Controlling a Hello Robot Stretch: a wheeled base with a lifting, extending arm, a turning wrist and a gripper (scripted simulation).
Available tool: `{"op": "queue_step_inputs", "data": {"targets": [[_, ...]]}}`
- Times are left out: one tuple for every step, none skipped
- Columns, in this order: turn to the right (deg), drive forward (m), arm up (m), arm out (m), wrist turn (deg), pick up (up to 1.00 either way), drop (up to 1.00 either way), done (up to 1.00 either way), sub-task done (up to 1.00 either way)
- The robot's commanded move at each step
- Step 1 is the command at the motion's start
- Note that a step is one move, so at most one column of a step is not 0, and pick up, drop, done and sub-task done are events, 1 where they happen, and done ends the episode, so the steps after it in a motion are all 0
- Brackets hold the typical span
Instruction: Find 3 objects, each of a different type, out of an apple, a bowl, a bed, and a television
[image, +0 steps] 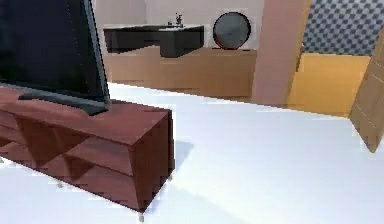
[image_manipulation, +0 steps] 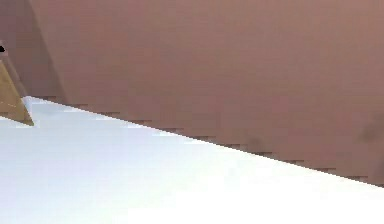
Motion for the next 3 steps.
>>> {"op": "queue_step_inputs", "data": {"targets": [[6.0,0.0,0.0,0.0,0.0,0.0,0.0,0.0,0.0],[0.0,0.7,0.0,0.0,0.0,0.0,0.0,0.0,0.0],[-45.0,0.0,0.0,0.0,0.0,0.0,0.0,0.0,0.0]]}}
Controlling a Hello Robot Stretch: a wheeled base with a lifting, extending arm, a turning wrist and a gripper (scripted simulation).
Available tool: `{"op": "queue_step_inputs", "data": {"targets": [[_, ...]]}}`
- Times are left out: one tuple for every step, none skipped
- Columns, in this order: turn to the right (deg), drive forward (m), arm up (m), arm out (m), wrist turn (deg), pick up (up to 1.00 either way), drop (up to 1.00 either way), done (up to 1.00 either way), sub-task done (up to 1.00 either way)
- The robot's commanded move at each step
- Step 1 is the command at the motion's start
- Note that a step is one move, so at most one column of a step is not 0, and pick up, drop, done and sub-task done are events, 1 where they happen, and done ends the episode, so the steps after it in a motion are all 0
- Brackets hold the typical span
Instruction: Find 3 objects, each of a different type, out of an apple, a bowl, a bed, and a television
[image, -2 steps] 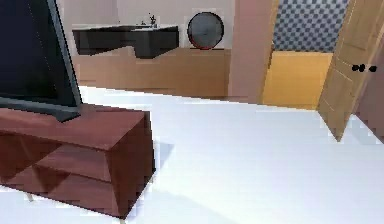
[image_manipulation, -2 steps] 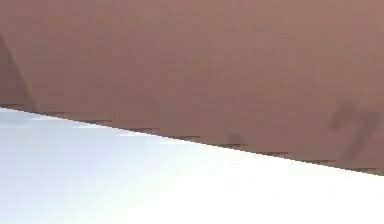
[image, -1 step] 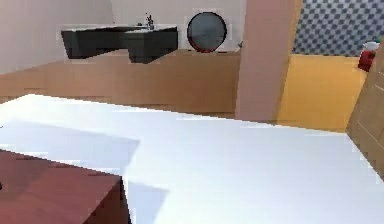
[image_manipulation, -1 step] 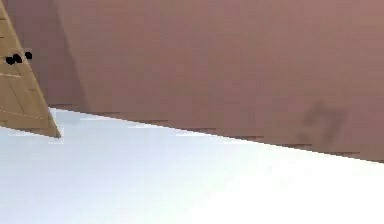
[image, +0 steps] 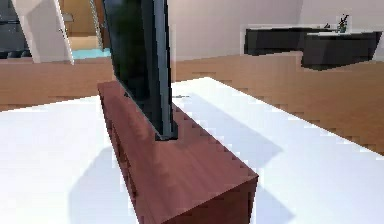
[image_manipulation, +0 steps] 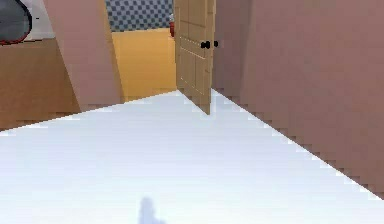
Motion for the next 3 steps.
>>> {"op": "queue_step_inputs", "data": {"targets": [[-12.0,0.0,0.0,0.0,0.0,0.0,0.0,0.0,0.0],[0.0,0.0,0.0,0.0,0.0,0.0,0.0,0.0,1.0],[45.0,0.0,0.0,0.0,0.0,0.0,0.0,0.0,0.0]]}}
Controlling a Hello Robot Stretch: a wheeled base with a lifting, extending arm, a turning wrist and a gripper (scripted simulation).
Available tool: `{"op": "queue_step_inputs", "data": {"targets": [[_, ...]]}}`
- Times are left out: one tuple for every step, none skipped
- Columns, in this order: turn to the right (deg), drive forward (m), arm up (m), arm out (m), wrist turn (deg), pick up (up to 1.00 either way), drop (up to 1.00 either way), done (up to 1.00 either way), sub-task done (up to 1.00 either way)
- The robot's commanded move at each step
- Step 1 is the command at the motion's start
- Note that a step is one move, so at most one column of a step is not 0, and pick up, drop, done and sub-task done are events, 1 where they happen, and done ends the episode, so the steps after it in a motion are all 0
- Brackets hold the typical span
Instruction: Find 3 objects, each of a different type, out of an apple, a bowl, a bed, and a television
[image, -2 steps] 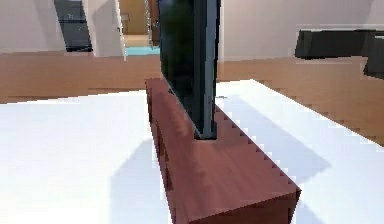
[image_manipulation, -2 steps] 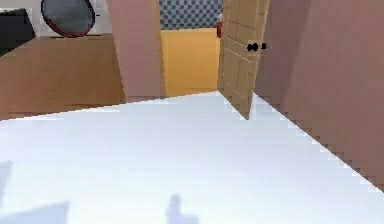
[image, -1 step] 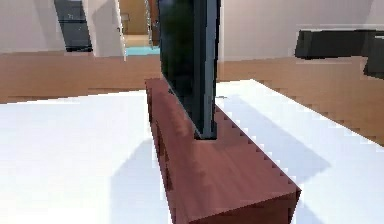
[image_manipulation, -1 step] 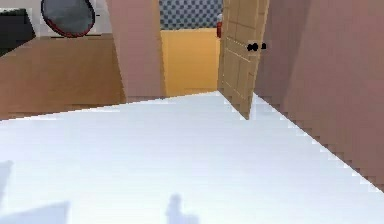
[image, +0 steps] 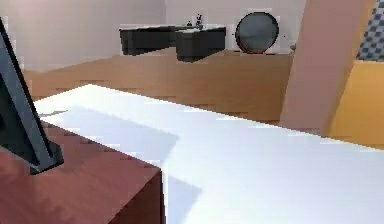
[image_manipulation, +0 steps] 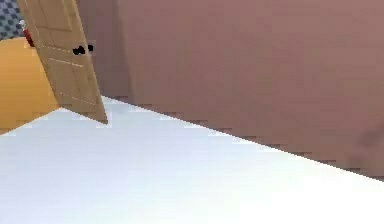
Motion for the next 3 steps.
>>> {"op": "queue_step_inputs", "data": {"targets": [[42.0,0.0,0.0,0.0,0.0,0.0,0.0,0.0,0.0],[0.0,1.0,0.0,0.0,0.0,0.0,0.0,0.0,0.0],[3.0,0.0,0.0,0.0,0.0,0.0,0.0,0.0,0.0]]}}
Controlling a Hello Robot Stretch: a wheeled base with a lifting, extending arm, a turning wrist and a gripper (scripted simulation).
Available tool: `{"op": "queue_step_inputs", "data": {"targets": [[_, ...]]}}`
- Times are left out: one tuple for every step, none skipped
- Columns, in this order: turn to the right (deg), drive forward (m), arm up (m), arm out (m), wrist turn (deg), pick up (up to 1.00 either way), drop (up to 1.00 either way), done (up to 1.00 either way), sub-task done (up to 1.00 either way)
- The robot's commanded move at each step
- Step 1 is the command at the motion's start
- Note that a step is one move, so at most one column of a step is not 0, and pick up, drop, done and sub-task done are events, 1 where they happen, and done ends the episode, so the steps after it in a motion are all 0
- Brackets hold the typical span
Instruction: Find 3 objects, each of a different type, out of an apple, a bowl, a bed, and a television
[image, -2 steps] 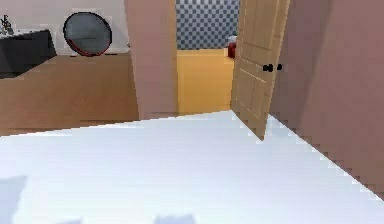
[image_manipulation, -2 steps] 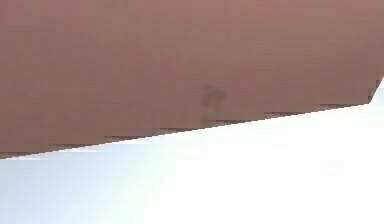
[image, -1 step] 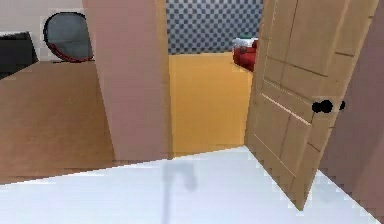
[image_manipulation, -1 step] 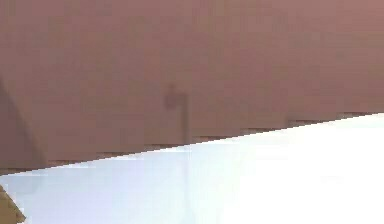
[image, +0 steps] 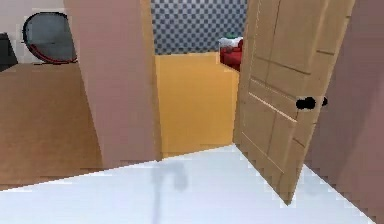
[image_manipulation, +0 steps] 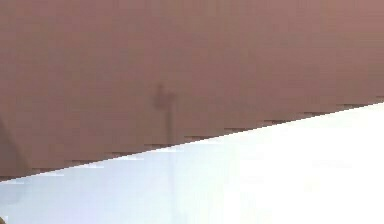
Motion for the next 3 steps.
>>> {"op": "queue_step_inputs", "data": {"targets": [[0.0,1.0,0.0,0.0,0.0,0.0,0.0,0.0,0.0],[0.0,0.65,0.0,0.0,0.0,0.0,0.0,0.0,0.0],[-12.0,0.0,0.0,0.0,0.0,0.0,0.0,0.0,0.0]]}}
